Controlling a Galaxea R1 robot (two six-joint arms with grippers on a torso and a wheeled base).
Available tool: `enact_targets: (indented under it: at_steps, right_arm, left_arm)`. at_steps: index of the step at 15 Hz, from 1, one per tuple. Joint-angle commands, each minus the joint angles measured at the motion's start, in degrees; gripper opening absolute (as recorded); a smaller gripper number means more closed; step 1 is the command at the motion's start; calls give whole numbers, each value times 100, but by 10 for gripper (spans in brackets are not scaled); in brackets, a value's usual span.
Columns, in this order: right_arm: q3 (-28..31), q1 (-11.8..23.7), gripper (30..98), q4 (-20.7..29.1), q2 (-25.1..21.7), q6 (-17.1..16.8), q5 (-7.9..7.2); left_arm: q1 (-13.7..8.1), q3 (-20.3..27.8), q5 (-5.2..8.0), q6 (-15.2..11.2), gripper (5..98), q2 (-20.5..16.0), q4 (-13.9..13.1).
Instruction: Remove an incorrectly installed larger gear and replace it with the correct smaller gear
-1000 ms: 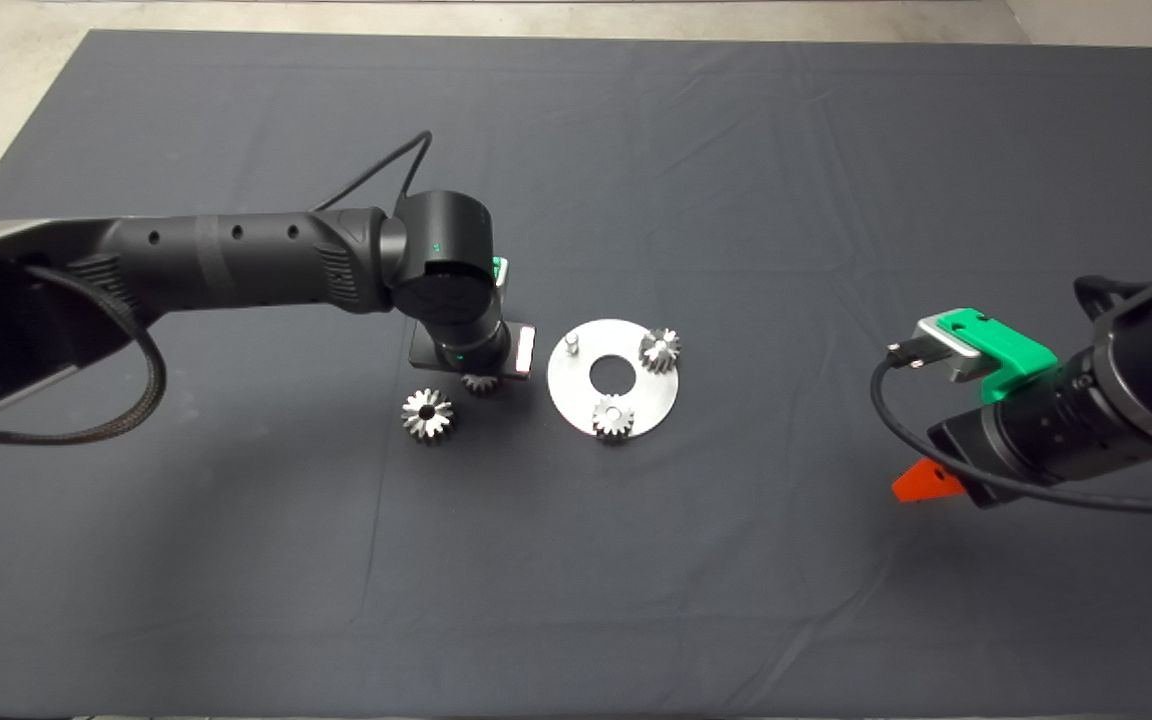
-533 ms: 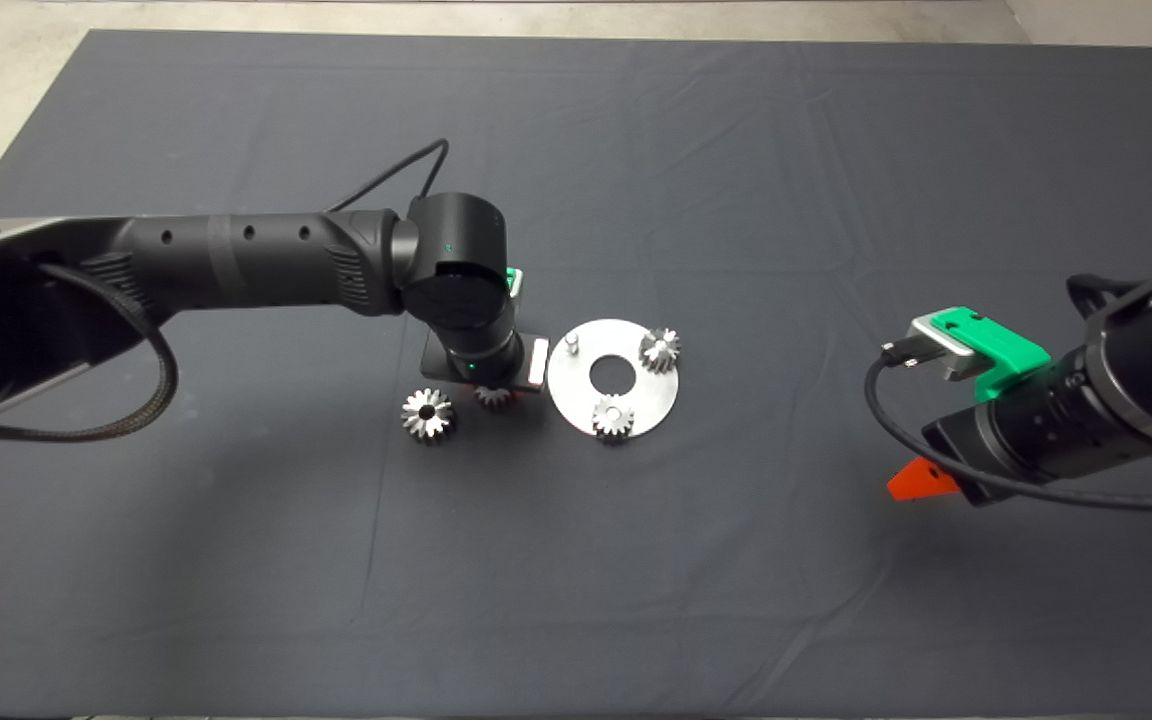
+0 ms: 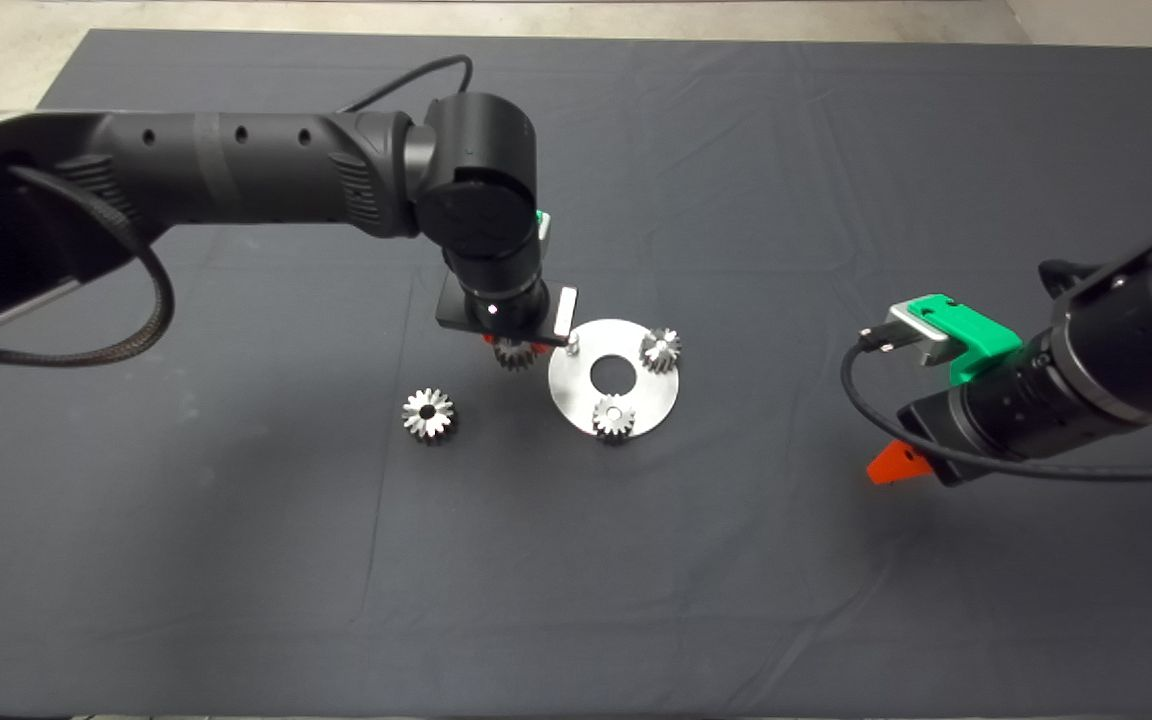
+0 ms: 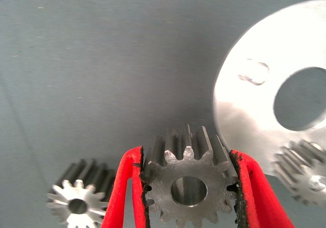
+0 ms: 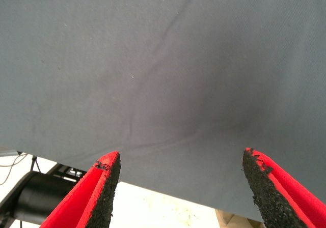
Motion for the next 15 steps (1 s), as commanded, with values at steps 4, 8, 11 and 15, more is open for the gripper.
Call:
enact_targets:
  at_steps: [4, 8, 11, 15]
  right_arm:
    - [-506, 125, 636, 113, 72, -80, -564]
    - [-471, 115, 636, 116, 108, -72, -564]
    - [-480, 115, 636, 122, 108, -63, -561]
    - [-497, 124, 636, 122, 91, -63, -564]
  left_arm:
    - [-165, -1327, 342, 884, 253, 843, -109]
    - [-174, -2033, 342, 1463, 249, 1037, -251]
    - [-165, -2033, 342, 1472, 249, 1040, -248]
    - [-174, -1971, 342, 1446, 242, 1049, -430]
